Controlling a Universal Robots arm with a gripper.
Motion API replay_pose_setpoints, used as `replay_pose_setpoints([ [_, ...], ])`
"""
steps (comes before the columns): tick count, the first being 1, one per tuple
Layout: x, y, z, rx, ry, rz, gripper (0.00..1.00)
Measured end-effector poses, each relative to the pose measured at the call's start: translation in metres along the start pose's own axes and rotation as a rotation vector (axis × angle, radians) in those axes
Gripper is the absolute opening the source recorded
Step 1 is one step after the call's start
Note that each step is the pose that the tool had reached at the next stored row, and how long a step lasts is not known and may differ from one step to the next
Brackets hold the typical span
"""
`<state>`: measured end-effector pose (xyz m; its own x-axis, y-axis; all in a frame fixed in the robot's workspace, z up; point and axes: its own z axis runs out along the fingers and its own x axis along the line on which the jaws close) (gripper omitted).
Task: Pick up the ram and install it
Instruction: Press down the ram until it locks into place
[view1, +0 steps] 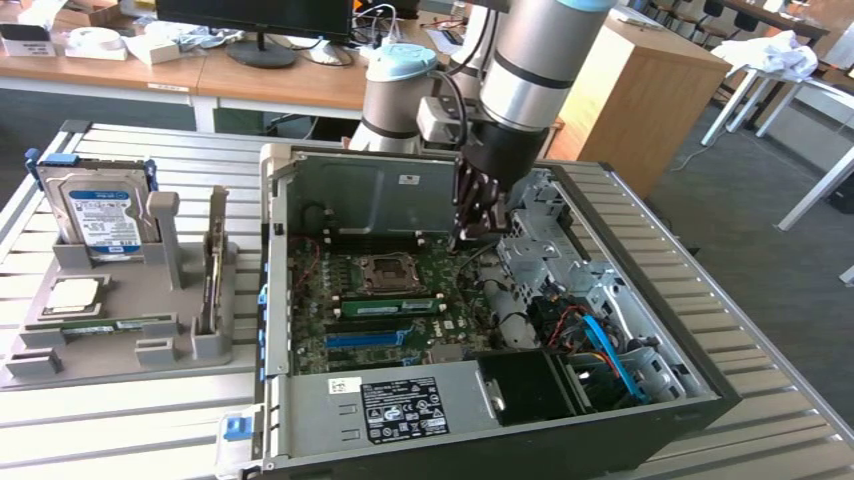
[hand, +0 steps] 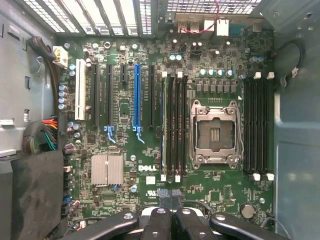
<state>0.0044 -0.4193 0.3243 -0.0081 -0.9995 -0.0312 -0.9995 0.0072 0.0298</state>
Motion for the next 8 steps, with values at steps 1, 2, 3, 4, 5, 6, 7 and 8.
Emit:
replay_pose_setpoints([
  [1,0.0,0.0,0.0003,0.0,0.0,0.0,0.1],
  [2,0.0,0.0,0.0005,0.0,0.0,0.0,0.1],
  [3,0.0,0.0,0.0008,0.0,0.0,0.0,0.1],
  [4,0.0,0.0,0.001,0.0,0.0,0.0,0.1],
  [5,0.0,0.0,0.0013,0.0,0.0,0.0,0.1],
  [6,0.0,0.0,0.0015,0.0,0.0,0.0,0.1],
  [7,0.0001,0.0,0.0018,0.0,0.0,0.0,0.1],
  [8,0.0001,-0.0001,0.002,0.0,0.0,0.0,0.1],
])
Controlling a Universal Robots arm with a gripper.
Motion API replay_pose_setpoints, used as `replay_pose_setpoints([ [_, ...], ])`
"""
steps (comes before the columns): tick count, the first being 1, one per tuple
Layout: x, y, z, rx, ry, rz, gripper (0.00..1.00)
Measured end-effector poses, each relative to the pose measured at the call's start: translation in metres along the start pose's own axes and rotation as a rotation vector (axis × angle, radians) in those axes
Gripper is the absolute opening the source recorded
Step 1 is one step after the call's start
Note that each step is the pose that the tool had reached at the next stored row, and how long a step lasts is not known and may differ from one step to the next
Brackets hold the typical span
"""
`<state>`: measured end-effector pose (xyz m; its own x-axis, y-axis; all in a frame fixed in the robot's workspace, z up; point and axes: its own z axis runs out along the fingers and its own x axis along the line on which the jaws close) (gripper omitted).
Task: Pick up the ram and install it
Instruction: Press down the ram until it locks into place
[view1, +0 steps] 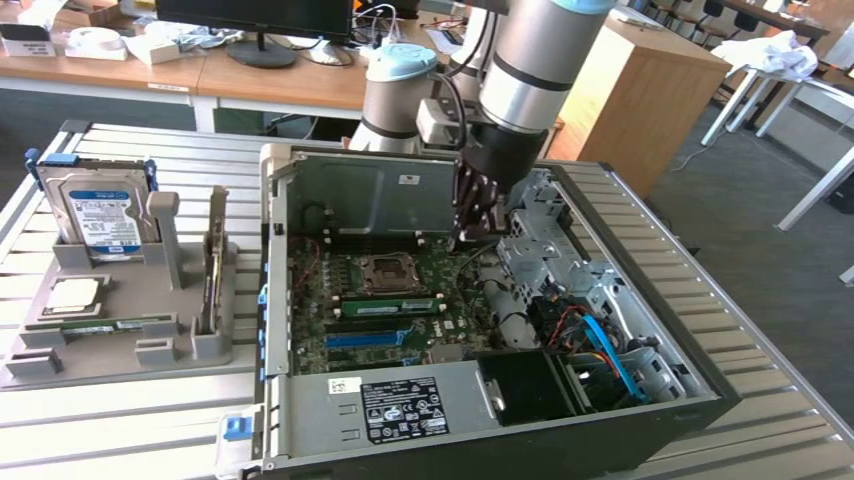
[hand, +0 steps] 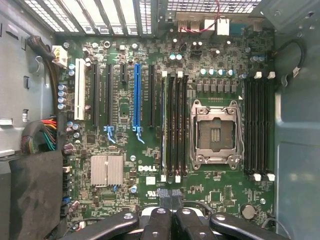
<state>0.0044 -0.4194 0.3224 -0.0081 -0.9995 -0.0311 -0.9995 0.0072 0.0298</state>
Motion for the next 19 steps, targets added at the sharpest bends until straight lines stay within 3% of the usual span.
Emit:
replay_pose_setpoints([
  [19,0.0002,-0.0002,0.0067,0.0,-0.0001,0.0,0.1],
])
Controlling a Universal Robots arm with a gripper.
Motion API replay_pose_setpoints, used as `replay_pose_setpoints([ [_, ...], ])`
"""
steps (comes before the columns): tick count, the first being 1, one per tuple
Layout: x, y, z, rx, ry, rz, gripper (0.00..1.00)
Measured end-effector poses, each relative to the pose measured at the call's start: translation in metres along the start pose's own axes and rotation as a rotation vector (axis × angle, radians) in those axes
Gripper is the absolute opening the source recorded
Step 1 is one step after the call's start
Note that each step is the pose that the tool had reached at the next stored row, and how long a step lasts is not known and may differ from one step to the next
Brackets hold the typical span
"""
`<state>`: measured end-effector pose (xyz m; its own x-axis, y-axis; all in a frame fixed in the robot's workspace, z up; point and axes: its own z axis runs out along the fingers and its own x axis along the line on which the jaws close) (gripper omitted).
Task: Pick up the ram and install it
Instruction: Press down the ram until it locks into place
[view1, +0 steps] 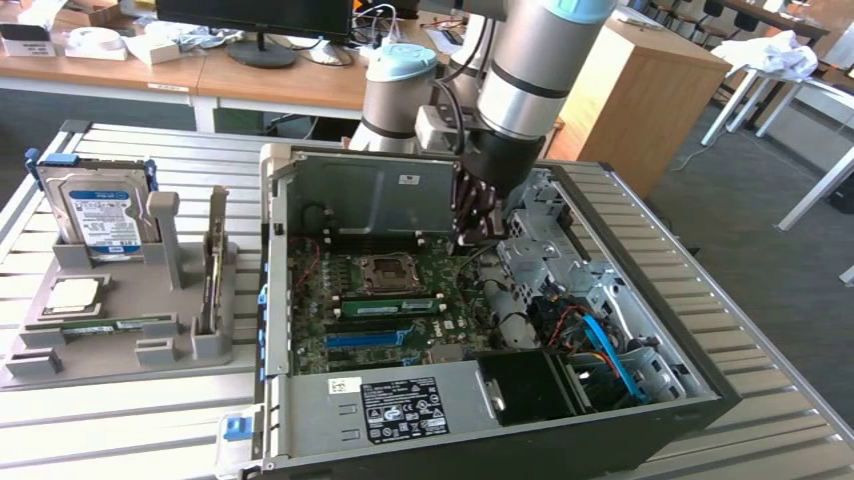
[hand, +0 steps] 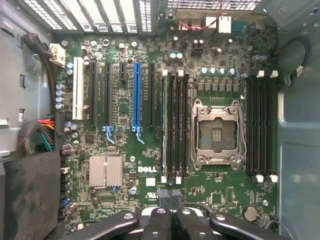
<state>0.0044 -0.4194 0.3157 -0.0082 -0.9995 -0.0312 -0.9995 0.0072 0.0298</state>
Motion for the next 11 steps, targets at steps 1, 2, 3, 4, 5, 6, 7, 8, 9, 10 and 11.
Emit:
replay_pose_setpoints([
  [1,0.0,0.0,0.0004,0.0,0.0,0.0,0.1],
  [2,0.0,0.0,0.0006,0.0,0.0001,0.0,0.1],
  [3,0.0,0.0,0.001,0.0,0.0001,0.0,0.1],
  [4,0.0,-0.0001,0.0013,0.0,0.0,0.0,0.1],
  [5,0.0001,-0.0001,0.0017,0.0,0.0,0.0,0.1],
  [6,0.0001,-0.0001,0.0021,0.0001,-0.0001,0.0,0.1],
  [7,0.0001,-0.0001,0.0025,0.0,-0.0001,0.0,0.1],
  [8,0.0001,-0.0001,0.0029,0.0,-0.0001,0.0,0.1],
  [9,0.0001,-0.0001,0.0032,0.0,0.0,0.0,0.1],
  [10,0.0002,-0.0001,0.0038,0.0,-0.0001,0.0,0.1],
  [11,0.0002,-0.0001,0.0043,0.0,-0.0001,0.0,0.1],
])
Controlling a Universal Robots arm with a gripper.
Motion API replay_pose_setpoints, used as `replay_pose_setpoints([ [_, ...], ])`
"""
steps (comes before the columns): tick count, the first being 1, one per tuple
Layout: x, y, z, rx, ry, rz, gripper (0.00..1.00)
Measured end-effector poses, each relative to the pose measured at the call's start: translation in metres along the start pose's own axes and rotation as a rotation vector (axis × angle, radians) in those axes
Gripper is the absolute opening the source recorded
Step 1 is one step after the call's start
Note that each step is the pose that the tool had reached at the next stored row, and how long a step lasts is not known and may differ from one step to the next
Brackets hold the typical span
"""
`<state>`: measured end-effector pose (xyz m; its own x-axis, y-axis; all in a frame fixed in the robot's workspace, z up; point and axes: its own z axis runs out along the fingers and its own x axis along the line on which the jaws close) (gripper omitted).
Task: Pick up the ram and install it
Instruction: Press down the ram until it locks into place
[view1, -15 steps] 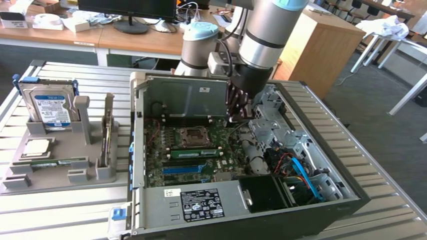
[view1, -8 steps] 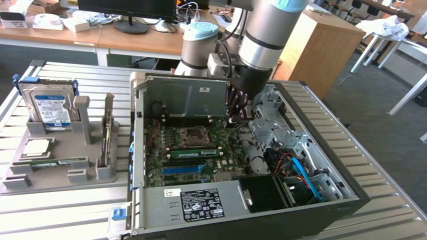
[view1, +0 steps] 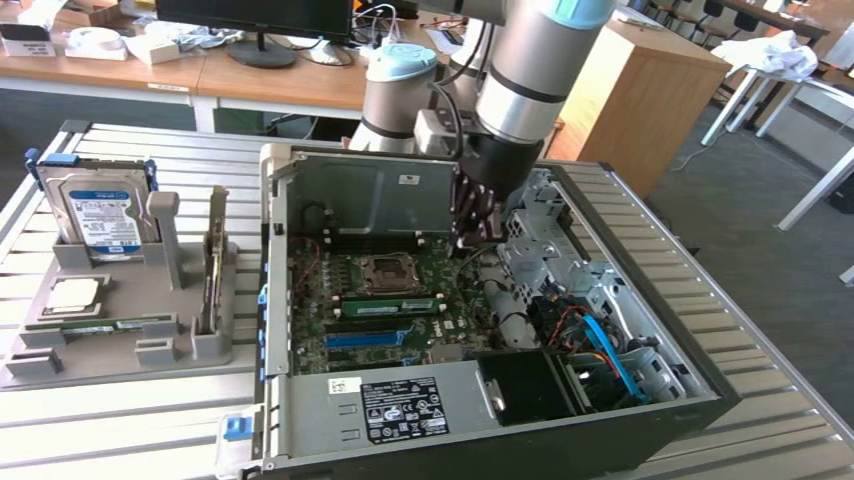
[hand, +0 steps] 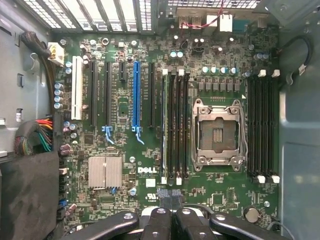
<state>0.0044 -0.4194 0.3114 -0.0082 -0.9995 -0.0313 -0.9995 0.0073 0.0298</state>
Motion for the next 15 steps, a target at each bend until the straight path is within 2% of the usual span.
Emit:
replay_pose_setpoints([
  [15,0.0009,-0.0003,0.0082,0.0,0.0,0.0,0.1],
])
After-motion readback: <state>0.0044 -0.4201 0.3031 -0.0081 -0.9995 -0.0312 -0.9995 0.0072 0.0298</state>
